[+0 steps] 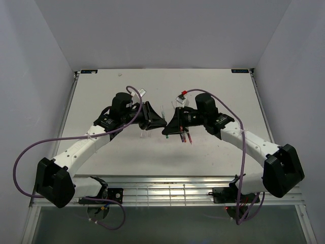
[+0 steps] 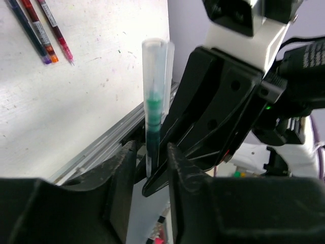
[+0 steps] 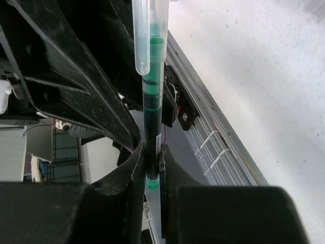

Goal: Open the pen caps

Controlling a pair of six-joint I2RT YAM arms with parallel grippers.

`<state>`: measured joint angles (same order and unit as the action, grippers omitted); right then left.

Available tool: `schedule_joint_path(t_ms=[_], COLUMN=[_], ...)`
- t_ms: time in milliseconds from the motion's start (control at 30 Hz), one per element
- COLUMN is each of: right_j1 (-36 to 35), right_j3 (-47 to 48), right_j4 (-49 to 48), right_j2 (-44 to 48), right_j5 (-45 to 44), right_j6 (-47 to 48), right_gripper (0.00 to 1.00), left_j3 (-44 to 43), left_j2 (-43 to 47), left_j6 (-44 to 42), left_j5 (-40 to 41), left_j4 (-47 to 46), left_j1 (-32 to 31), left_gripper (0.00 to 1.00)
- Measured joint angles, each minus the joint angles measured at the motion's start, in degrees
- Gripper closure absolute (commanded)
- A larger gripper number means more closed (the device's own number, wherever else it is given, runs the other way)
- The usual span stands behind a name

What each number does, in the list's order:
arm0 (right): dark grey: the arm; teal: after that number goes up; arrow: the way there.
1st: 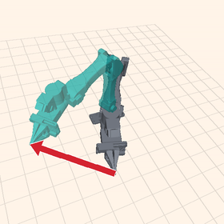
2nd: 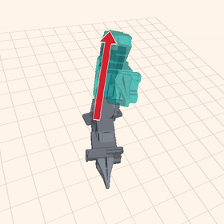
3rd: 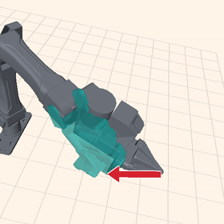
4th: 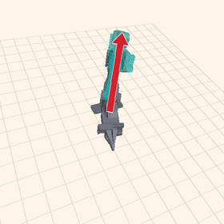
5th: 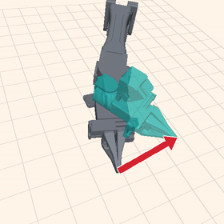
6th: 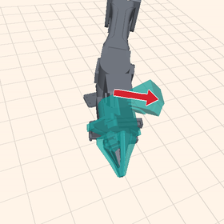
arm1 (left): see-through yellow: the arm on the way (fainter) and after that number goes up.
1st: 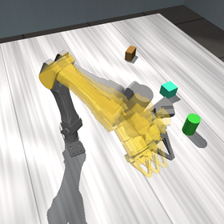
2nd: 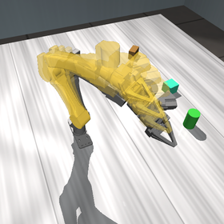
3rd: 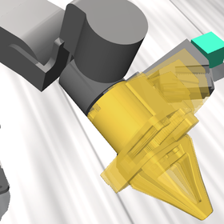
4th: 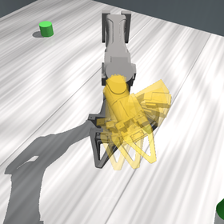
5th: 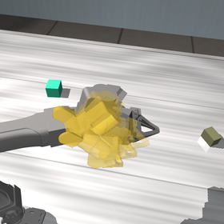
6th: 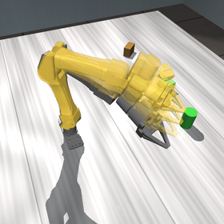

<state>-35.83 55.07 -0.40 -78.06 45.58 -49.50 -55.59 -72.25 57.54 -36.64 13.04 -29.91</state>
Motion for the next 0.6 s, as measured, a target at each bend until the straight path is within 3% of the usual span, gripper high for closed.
schedule_joint_path(t_ms=[67,167,333,600], right_j1=[-0.57,-1.03,-1.18,-1.2], right_j3=[-1.57,-3.28,-6.05,-6.25], right_j4=[0.09,0.63,0.92,1.07], right_j2=[1.25,3.08,6.34,7.37], right_j5=[0.04,0.61,2.36,5.6], right_j6=[0.04,0.17,0.22,0.35], right_gripper=[0.92,0.92,0.92,0.92], left_j3=[0.0,0.0,0.0,1.25], left_j2=[0.02,0.17,0.57,0.66], left_j6=[-0.28,-0.61,-0.59,1.86], left_j5=[0.22,0.66,0.92,0.07], left_j4=[0.31,0.46,0.2,-4.42], left_j1=[0.0,0.15,0.68,0.92], left_gripper=[0.47,0.44,0.45,0.55])
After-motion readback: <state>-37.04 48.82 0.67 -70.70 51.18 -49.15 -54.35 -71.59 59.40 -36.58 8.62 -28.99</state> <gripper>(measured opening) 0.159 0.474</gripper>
